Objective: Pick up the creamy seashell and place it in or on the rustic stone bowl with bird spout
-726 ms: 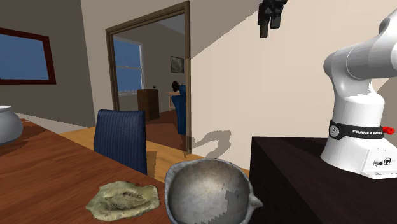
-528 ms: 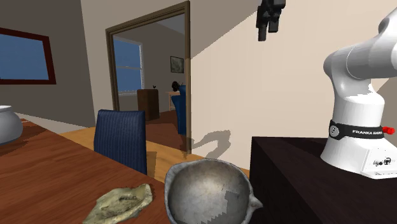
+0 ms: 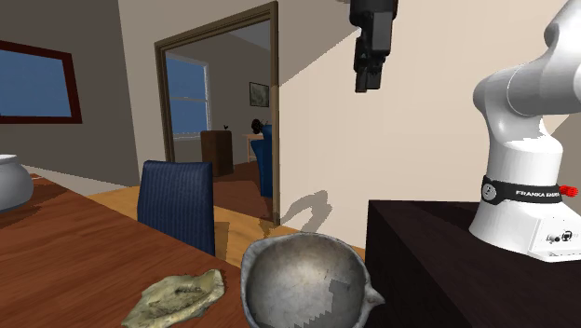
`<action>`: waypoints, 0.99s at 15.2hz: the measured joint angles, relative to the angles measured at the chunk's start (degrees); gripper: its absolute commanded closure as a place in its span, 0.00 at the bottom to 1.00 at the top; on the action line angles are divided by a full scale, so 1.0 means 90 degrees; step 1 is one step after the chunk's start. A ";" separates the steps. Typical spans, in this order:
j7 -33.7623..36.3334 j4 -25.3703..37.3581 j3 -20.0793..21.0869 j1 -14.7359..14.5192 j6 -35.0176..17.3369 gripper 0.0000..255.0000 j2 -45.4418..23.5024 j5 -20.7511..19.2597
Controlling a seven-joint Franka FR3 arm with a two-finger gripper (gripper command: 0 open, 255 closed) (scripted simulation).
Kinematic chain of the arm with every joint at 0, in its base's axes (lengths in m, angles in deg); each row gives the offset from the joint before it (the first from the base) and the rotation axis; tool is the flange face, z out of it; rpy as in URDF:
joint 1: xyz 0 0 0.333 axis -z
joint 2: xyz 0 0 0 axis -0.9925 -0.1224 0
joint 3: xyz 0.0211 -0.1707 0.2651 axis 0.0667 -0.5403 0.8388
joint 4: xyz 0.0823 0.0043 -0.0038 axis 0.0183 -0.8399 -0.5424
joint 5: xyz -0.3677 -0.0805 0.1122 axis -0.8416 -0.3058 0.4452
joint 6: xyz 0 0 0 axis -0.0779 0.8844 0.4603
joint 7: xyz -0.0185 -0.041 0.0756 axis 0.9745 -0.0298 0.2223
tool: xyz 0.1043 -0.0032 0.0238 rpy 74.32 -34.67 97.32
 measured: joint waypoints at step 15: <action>0.2338 0.0951 0.1308 0.0253 -0.2595 0.00 -0.3580 -0.1612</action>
